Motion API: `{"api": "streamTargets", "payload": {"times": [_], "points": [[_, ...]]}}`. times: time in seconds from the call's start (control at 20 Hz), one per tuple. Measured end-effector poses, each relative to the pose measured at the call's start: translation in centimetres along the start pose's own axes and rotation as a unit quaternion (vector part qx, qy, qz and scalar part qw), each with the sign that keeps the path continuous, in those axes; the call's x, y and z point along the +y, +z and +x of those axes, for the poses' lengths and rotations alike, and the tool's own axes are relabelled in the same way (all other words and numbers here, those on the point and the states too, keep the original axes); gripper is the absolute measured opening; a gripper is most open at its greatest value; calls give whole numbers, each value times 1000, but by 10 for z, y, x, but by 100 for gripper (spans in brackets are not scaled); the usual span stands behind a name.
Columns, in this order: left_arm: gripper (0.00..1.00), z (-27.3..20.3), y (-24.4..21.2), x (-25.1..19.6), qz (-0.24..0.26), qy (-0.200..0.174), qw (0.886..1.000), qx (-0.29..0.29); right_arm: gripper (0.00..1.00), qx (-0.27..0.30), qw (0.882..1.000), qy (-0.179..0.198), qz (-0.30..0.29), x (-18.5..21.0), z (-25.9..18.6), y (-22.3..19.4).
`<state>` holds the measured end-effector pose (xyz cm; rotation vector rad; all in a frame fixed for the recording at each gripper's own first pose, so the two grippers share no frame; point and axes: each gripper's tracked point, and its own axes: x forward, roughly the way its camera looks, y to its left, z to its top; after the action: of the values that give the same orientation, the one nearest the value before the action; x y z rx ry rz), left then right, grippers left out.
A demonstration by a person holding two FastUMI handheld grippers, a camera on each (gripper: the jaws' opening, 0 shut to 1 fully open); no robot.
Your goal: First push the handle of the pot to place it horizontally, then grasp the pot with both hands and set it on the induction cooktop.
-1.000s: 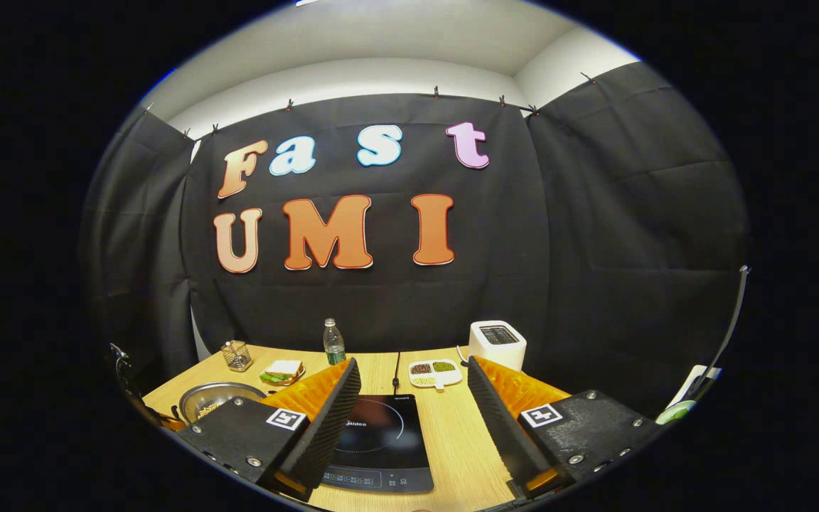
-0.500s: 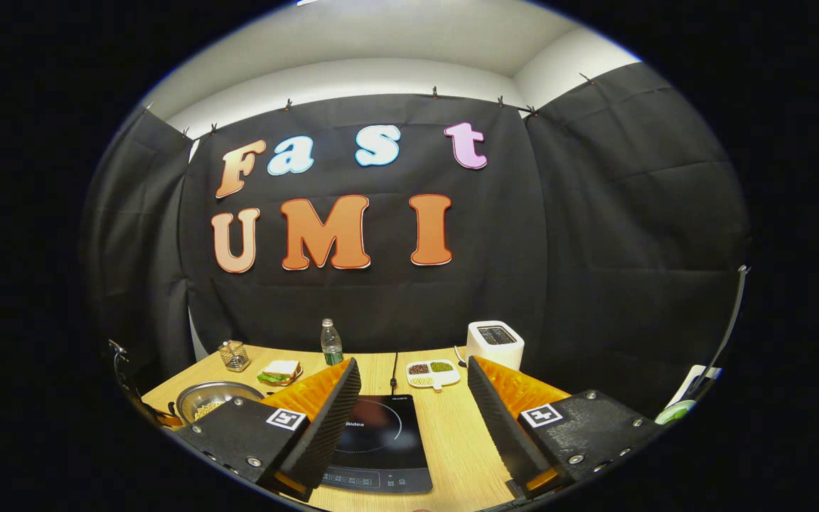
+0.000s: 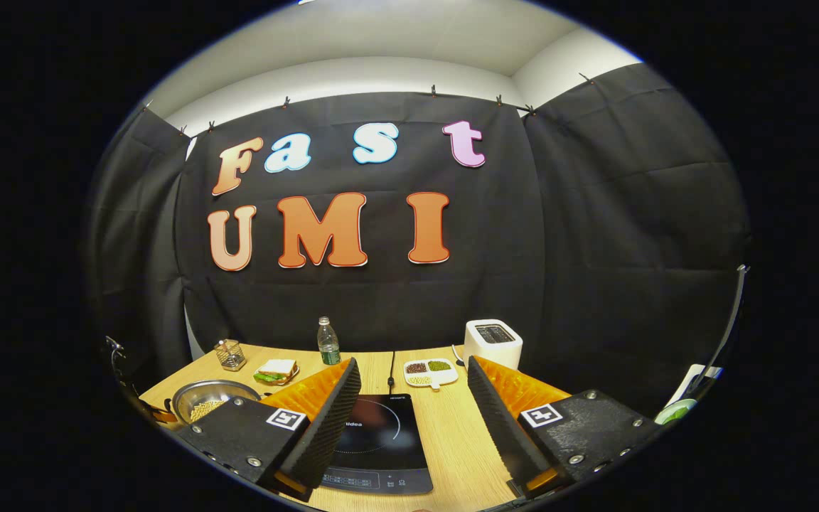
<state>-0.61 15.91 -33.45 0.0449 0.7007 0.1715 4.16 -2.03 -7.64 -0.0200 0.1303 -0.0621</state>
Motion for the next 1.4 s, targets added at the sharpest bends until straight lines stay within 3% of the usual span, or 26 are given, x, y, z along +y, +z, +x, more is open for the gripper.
{"api": "streamTargets", "payload": {"times": [0.35,1.0,1.4], "points": [[4,11,8,18,9,17,1000,-4,94,-7,1000,-10,2,-3,5,5],[4,39,21,51,-12,15,1000,-12,94,4,1000,-12,-2,3,12,-5],[2,62,29,64,-7,18,1000,-10,94,13,1000,-5,-7,24,24,-12]]}}
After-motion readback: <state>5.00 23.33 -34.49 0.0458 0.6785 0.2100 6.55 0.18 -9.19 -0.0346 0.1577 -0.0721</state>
